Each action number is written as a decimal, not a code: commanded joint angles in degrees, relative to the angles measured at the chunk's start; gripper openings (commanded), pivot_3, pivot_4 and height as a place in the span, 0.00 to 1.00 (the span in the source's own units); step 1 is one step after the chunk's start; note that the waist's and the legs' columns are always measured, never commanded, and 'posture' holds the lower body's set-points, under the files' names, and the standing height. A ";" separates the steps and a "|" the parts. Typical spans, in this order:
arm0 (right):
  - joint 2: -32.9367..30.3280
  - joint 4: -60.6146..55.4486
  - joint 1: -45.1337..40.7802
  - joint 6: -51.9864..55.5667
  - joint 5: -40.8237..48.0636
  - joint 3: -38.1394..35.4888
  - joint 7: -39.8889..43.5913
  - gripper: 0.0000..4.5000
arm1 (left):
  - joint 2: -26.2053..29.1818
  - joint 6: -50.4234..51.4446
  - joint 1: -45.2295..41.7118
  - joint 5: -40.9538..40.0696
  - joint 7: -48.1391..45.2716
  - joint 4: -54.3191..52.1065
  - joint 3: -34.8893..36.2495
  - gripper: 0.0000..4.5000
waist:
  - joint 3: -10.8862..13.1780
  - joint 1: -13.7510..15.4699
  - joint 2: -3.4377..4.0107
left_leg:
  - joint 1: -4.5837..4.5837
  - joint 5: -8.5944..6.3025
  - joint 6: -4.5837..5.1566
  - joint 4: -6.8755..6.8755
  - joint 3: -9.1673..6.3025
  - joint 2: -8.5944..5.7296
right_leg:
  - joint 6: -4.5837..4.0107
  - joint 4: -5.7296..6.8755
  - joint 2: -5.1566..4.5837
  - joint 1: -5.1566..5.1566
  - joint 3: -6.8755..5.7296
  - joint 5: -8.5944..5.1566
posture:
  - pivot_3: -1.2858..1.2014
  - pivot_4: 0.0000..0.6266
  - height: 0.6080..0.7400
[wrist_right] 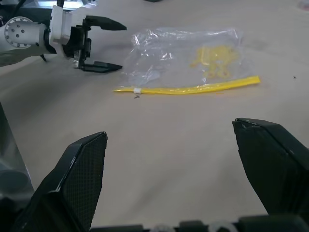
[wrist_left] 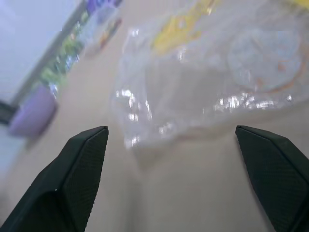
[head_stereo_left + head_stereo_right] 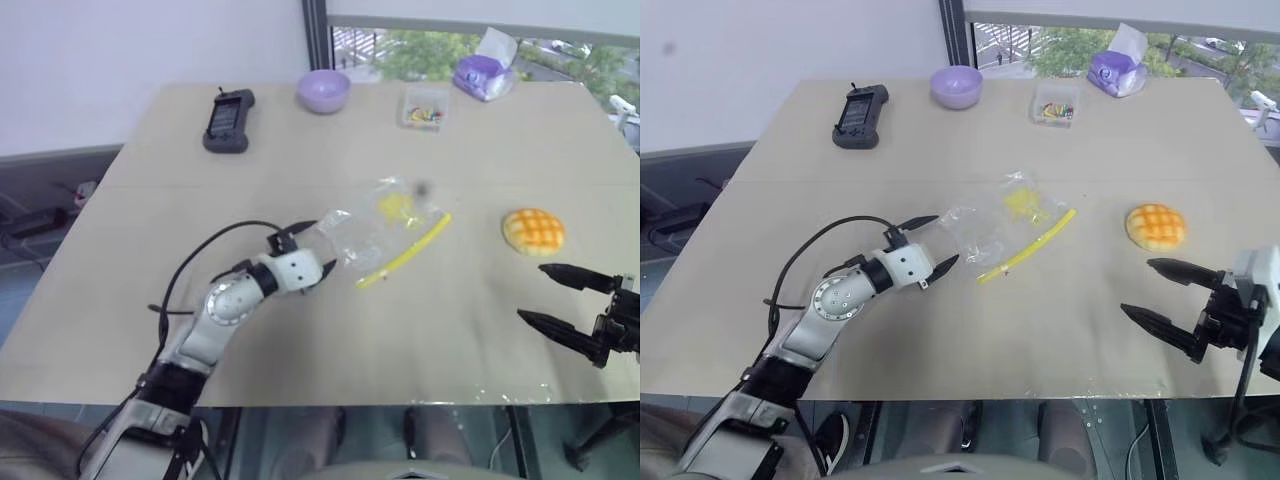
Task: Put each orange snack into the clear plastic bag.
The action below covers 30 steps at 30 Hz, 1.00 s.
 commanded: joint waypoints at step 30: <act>0.69 -2.21 2.43 -1.40 0.36 -5.58 -2.70 1.00 | -15.55 72.48 4.90 -46.79 -4.61 -22.89 11.66 1.00 | -0.16 -0.70 0.08 | 0.11 -0.01 0.03 0.26 -0.06 -0.02 | 0.04 0.44 0.04 0.07 0.01 0.01 | 0.52 0.24 1.00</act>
